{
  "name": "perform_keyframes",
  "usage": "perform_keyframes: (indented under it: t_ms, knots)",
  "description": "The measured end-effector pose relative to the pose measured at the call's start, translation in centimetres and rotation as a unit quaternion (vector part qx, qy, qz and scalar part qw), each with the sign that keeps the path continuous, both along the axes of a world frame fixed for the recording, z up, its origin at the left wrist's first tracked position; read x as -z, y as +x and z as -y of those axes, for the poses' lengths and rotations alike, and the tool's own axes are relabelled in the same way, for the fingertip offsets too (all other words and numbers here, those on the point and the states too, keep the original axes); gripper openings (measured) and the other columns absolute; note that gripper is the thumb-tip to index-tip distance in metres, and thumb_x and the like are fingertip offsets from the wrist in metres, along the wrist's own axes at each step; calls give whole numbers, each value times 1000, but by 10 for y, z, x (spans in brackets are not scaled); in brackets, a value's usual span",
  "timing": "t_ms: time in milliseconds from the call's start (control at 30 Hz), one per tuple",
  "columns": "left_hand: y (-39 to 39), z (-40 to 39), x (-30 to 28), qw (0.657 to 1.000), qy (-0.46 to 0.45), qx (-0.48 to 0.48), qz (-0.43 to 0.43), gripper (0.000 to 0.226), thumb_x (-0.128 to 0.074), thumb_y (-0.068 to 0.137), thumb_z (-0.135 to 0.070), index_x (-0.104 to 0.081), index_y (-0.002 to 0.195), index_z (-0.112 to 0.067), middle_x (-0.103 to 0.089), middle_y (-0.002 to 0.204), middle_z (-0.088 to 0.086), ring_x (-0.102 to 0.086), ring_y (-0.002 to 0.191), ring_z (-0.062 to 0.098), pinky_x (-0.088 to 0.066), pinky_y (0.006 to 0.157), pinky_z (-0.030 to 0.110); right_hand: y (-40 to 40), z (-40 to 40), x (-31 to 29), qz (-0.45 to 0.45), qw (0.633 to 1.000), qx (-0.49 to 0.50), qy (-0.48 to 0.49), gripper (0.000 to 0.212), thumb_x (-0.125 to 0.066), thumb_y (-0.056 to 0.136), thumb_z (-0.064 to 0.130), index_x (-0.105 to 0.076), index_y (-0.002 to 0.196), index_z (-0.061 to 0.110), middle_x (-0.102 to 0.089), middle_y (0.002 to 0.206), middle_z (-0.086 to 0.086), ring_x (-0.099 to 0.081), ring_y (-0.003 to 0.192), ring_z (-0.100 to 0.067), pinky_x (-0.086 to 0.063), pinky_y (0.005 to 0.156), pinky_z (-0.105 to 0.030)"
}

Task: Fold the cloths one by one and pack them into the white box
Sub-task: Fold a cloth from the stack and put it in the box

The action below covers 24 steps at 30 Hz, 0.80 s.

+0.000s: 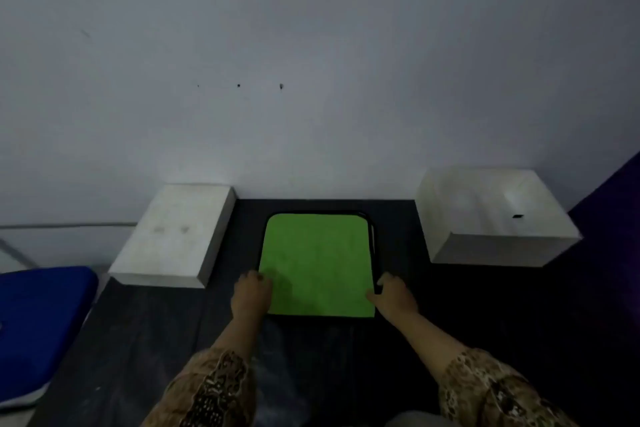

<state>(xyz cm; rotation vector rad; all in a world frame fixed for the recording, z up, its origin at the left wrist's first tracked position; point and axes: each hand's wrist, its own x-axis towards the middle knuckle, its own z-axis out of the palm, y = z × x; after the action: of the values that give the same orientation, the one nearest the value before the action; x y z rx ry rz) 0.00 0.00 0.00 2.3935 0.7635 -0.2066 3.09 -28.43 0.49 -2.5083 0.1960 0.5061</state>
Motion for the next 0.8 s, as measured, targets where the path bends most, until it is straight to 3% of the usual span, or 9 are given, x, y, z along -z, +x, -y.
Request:
perform_keyframes:
  t_ms: [67, 133, 233, 333, 500, 600, 700, 800]
  knots:
    - [-2, -7, 17, 997, -32, -19, -60, 48, -53, 89, -31, -50, 120, 5, -51, 125, 27, -48, 118, 42, -40, 97, 42, -4, -3, 10, -26, 999, 22, 7, 52, -70, 77, 33, -50, 118, 8, -54, 121, -13, -57, 108, -29, -47, 85, -31]
    - [-10, -8, 29, 995, -59, -36, -78, 53, -58, 87, -29, -47, 122, 8, -50, 127, 30, -47, 119, 43, -39, 98, 42, -12, 0, 18, -46, 999, 20, 6, 51, -73, 76, 29, -49, 116, 7, -53, 119, -14, -57, 105, -28, -47, 84, -31]
    - [-15, -11, 43, 990, -91, -83, -64, 53, -66, 83, -23, -48, 121, 10, -51, 126, 31, -47, 120, 42, -40, 97, 40, -13, 1, 29, -45, 998, 38, 14, 38, -76, 71, 26, -49, 95, 13, -60, 108, -12, -59, 91, -23, -52, 78, -32]
    - [-15, -13, 48, 983, -120, -117, -76, 50, -68, 82, -28, -57, 115, 9, -57, 121, 30, -50, 118, 42, -41, 98, 40, -12, 3, 31, -49, 998, 47, 8, 31, -76, 72, 30, -51, 85, 19, -64, 104, -8, -60, 90, -21, -49, 75, -28]
    - [-9, -18, 54, 976, -147, -137, -86, 45, -73, 77, -28, -66, 102, 8, -65, 110, 30, -61, 105, 40, -48, 89, 41, -6, 3, 31, -56, 997, 61, 9, 25, -72, 74, 35, -49, 66, 29, -66, 94, -1, -62, 96, -24, -50, 88, -39]
    - [-12, -15, 35, 976, -138, -162, -47, 29, -75, 76, -19, -59, 92, -2, -64, 110, 28, -58, 108, 39, -45, 89, 38, -3, 2, 22, -44, 995, 91, 14, 23, -68, 78, 37, -50, 69, 26, -61, 90, 2, -58, 99, -23, -41, 91, -38]
    - [-15, -16, 24, 984, -96, -142, -41, 27, -74, 76, -30, -68, 91, -8, -67, 107, 23, -55, 109, 37, -43, 91, 35, 4, 4, 9, -19, 996, 88, -8, 18, -64, 80, 41, -55, 77, 26, -62, 89, 5, -52, 94, -20, -32, 89, -37]
    - [-14, -19, 22, 974, -151, -163, -45, 32, -75, 76, -27, -67, 92, 0, -67, 108, 26, -60, 106, 37, -46, 90, 38, 11, 6, 1, -27, 994, 83, 60, 21, -66, 82, 33, -49, 72, 24, -57, 80, 4, -53, 86, -18, -40, 89, -37]
